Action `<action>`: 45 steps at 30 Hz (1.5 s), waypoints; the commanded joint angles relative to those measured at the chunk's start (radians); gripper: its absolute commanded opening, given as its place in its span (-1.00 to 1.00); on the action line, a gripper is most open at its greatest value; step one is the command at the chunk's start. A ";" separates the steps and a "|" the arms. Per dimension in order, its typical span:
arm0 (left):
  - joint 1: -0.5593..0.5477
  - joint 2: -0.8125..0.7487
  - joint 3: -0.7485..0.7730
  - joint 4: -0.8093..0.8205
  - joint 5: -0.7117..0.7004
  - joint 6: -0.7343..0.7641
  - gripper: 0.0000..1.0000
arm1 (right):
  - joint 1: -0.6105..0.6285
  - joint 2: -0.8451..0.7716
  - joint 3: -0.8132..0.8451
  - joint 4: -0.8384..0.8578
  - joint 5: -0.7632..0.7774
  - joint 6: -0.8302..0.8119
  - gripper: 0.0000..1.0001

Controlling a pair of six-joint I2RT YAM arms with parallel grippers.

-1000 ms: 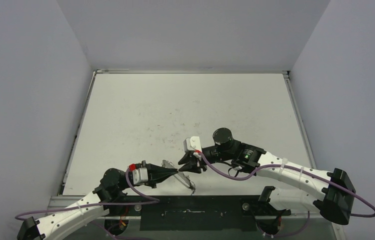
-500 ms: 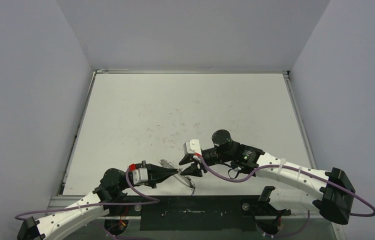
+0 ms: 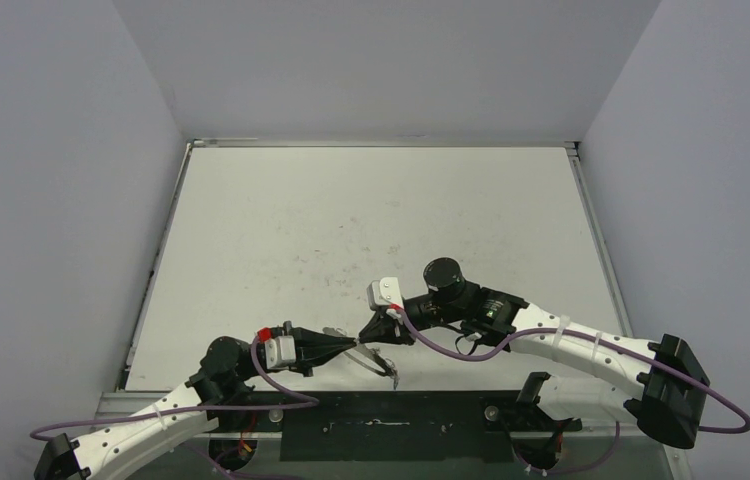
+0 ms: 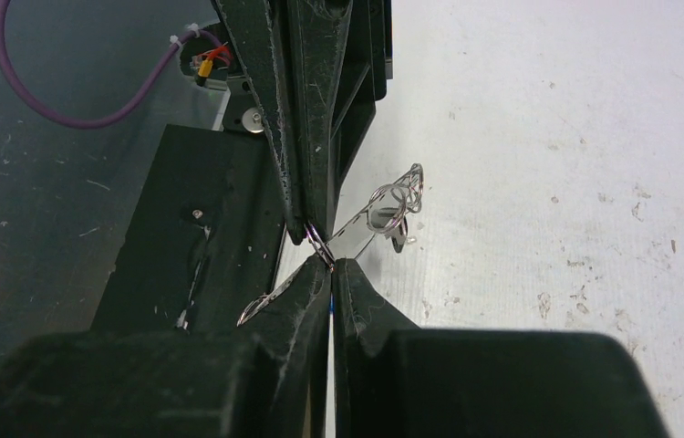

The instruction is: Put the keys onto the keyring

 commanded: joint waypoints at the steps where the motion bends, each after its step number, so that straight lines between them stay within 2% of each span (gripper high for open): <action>1: -0.004 -0.005 0.003 0.082 0.006 -0.011 -1.00 | -0.005 -0.012 -0.005 0.080 -0.047 0.002 -1.00; 5: -0.004 -0.013 0.004 0.075 -0.001 -0.008 -1.00 | -0.005 -0.021 -0.002 0.063 -0.034 -0.001 -1.00; 11: -0.004 -0.016 0.008 0.067 0.001 -0.008 -1.00 | -0.004 -0.009 0.005 0.057 -0.030 -0.009 -0.41; 13: -0.004 -0.016 0.008 0.067 0.001 -0.007 -1.00 | -0.004 0.002 0.011 0.057 -0.036 -0.009 -0.38; 18: -0.005 -0.021 0.008 0.060 0.002 -0.008 -1.00 | -0.004 0.017 0.017 0.063 -0.049 -0.008 -0.41; 23: -0.004 -0.020 0.006 0.056 0.001 -0.011 -1.00 | -0.005 0.020 0.014 0.096 -0.054 0.015 -0.62; 26: -0.004 -0.020 0.007 0.053 0.002 -0.011 -1.00 | -0.005 0.022 0.008 0.118 -0.055 0.030 -0.67; 31: -0.005 -0.020 0.006 0.049 -0.001 -0.011 -1.00 | -0.004 0.019 0.006 0.121 -0.060 0.036 -0.97; 34: -0.004 -0.020 0.007 0.049 -0.005 -0.012 -1.00 | -0.005 0.016 0.011 0.100 -0.053 0.030 -1.00; 37: -0.005 -0.025 0.018 0.027 -0.015 -0.010 -1.00 | -0.005 0.020 0.045 -0.002 -0.033 0.004 -1.00; 41: -0.004 -0.057 0.076 -0.147 -0.055 0.026 -0.71 | -0.003 0.042 0.146 -0.233 0.041 -0.040 -1.00; 45: -0.004 -0.086 0.140 -0.328 -0.086 0.077 -0.61 | 0.003 0.097 0.286 -0.466 0.115 -0.056 -1.00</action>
